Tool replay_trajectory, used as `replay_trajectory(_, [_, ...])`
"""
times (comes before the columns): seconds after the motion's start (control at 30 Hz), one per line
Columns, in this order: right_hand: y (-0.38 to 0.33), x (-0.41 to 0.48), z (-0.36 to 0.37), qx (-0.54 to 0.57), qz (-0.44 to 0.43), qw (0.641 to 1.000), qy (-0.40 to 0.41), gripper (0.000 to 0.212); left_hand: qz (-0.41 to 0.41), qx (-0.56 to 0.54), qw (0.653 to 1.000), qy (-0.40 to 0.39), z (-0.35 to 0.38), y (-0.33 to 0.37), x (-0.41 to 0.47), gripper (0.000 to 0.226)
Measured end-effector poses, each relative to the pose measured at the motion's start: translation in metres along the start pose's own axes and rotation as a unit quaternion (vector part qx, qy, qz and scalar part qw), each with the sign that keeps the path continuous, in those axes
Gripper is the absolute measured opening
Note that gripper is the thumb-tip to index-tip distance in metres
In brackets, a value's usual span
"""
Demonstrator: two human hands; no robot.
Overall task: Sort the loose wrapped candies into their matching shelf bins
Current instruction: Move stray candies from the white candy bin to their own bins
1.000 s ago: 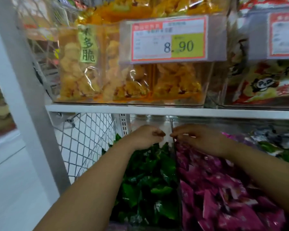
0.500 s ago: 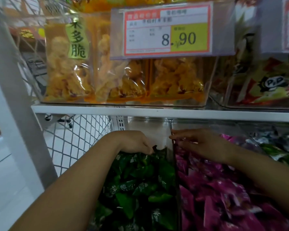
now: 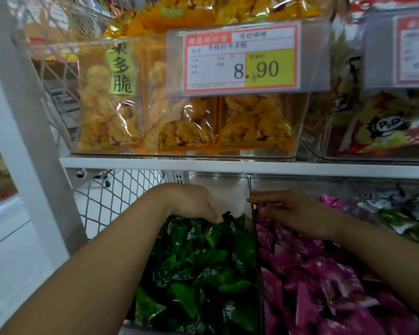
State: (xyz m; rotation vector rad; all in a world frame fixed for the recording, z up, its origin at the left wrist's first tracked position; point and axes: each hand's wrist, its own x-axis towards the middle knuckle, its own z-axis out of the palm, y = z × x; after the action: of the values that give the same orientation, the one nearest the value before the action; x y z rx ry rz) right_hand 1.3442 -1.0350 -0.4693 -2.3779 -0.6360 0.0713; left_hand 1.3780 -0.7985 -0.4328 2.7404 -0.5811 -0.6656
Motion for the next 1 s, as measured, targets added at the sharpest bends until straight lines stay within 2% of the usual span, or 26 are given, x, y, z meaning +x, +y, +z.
replay_trajectory(0.1, [0.002, 0.001, 0.001, 0.005, -0.004, 1.0, 0.01, 0.032, 0.027, -0.071, 0.994, 0.082, -0.003, 0.002, 0.018, 0.03])
replay_trajectory(0.17, [0.002, 0.002, 0.001, 0.007, -0.002, 1.0, 0.008, 0.032, 0.034, -0.078, 0.99, 0.114, 0.003, 0.005, 0.035, 0.03])
replay_trajectory(0.27, [0.0, 0.001, 0.001, 0.01, -0.001, 1.0, 0.007, 0.032, 0.035, -0.055, 0.993, 0.099, 0.013, 0.011, 0.061, 0.032])
replay_trajectory(0.47, [0.0, 0.001, 0.001, 0.019, -0.014, 1.0, 0.017, 0.034, 0.002, -0.111, 0.991, 0.073, 0.029, 0.012, 0.087, 0.032])
replay_trajectory(0.63, [0.004, 0.002, 0.001, 0.03, -0.021, 0.999, 0.015, 0.034, 0.007, -0.144, 0.984, 0.105, 0.037, 0.01, 0.094, 0.029])
replay_trajectory(0.87, [0.002, 0.0, 0.002, 0.023, -0.01, 1.0, 0.014, 0.033, 0.008, -0.108, 0.987, 0.121, 0.04, 0.012, 0.09, 0.029])
replay_trajectory(1.0, [-0.001, -0.001, 0.001, 0.015, 0.001, 1.0, 0.018, 0.032, 0.042, -0.145, 0.961, 0.231, 0.034, 0.012, 0.067, 0.022])
